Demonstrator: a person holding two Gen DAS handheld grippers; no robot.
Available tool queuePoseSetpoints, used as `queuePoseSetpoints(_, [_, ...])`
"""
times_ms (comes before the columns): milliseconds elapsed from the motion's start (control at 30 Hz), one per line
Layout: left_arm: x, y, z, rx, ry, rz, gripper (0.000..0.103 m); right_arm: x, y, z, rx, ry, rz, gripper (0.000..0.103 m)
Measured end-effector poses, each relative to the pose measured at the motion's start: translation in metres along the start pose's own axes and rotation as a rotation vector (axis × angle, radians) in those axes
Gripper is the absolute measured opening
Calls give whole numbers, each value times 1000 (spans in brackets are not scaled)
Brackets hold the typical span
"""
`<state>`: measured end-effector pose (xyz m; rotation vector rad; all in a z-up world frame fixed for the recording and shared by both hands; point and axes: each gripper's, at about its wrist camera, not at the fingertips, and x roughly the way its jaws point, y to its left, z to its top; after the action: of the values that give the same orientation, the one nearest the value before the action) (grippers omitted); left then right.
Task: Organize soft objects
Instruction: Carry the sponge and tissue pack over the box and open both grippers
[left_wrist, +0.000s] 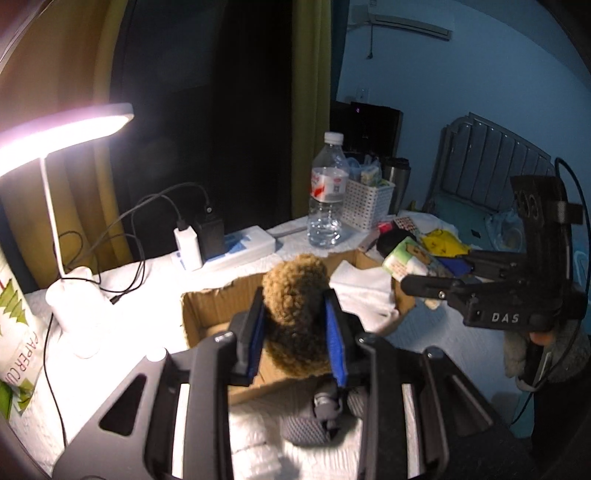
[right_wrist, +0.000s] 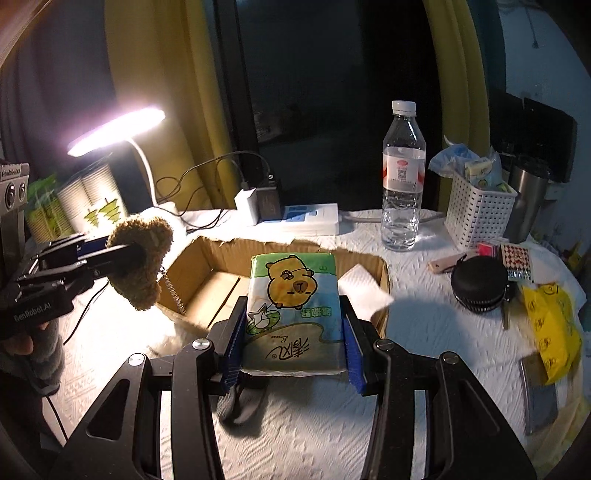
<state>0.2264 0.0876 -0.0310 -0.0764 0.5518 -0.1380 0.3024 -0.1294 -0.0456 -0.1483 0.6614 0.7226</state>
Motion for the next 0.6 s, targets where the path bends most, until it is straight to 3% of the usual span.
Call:
queuePoseSetpoints(167, [18, 5, 1, -15, 17, -18, 31, 12, -7, 11, 17, -3, -14, 48])
queuePoseSetpoints(300, [40, 8, -3, -20, 80, 1, 37, 21, -16, 15, 51, -14, -32, 48])
queuePoseSetpoints(367, [47, 7, -5, -14, 105, 15, 46, 28, -19, 15, 59, -3, -51, 56])
queuePoseSetpoints(400, [47, 7, -6, -13, 103, 15, 63, 29, -20, 15, 58, -1, -60, 60])
queuePoseSetpoints(433, [46, 7, -6, -14, 98, 12, 73, 29, -20, 15, 59, -4, -61, 64])
queuePoseSetpoints(600, [40, 6, -6, -21, 82, 11, 74, 26, -17, 13, 49, -4, -59, 64])
